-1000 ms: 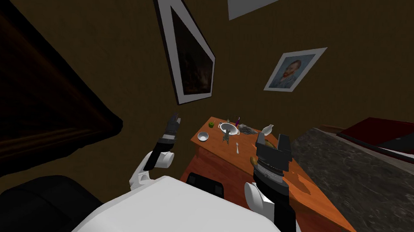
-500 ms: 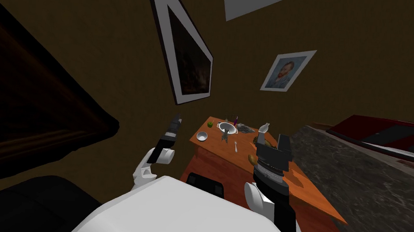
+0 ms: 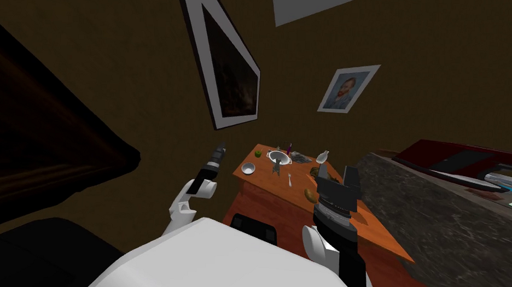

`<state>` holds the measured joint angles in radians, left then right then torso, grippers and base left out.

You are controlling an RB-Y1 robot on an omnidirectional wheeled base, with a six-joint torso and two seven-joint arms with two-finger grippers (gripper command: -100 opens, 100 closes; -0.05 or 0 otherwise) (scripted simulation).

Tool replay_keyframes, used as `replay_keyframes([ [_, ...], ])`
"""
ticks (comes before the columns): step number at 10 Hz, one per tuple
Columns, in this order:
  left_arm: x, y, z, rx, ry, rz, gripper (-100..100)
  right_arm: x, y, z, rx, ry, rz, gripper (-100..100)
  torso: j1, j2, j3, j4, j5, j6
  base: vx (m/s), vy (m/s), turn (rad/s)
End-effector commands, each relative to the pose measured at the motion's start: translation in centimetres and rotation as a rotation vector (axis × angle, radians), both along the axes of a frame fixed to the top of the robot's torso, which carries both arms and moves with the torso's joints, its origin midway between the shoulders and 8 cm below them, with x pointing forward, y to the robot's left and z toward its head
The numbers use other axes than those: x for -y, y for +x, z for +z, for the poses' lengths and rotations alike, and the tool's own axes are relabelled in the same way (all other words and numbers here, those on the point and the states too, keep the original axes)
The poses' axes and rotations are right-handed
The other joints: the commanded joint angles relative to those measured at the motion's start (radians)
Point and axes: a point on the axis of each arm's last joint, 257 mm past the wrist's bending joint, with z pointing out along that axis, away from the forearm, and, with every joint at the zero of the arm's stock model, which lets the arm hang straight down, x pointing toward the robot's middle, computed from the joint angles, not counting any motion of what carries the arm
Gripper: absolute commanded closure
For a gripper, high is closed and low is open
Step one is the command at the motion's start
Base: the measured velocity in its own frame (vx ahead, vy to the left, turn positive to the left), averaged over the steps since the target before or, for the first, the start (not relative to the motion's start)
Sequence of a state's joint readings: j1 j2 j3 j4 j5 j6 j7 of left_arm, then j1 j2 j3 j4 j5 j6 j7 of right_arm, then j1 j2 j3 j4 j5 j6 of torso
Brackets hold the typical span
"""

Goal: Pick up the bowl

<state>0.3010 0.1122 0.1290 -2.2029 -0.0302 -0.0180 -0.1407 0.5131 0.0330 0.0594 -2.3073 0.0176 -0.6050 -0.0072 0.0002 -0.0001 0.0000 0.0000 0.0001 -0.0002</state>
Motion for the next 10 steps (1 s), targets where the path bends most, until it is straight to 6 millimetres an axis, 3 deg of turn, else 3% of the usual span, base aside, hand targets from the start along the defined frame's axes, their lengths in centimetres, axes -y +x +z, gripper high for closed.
replay_keyframes([
  [1, -0.5, 1.0, -1.0, -0.044, -0.002, 0.012, -100, 0.0, 0.0, 0.0, 0.000, 0.000, 0.000, 0, 0.000, 0.000, 0.000, 0.000, 0.000, 0.000, -0.002, 0.000, -0.081],
  [10, -2.8, 4.4, -6.7, -0.256, -0.029, 0.061, -100, 0.0, 0.0, 0.0, 0.000, 0.000, 0.000, 0, 0.000, -0.001, 0.000, 0.000, 0.000, 0.000, 0.003, -0.001, -0.062],
])
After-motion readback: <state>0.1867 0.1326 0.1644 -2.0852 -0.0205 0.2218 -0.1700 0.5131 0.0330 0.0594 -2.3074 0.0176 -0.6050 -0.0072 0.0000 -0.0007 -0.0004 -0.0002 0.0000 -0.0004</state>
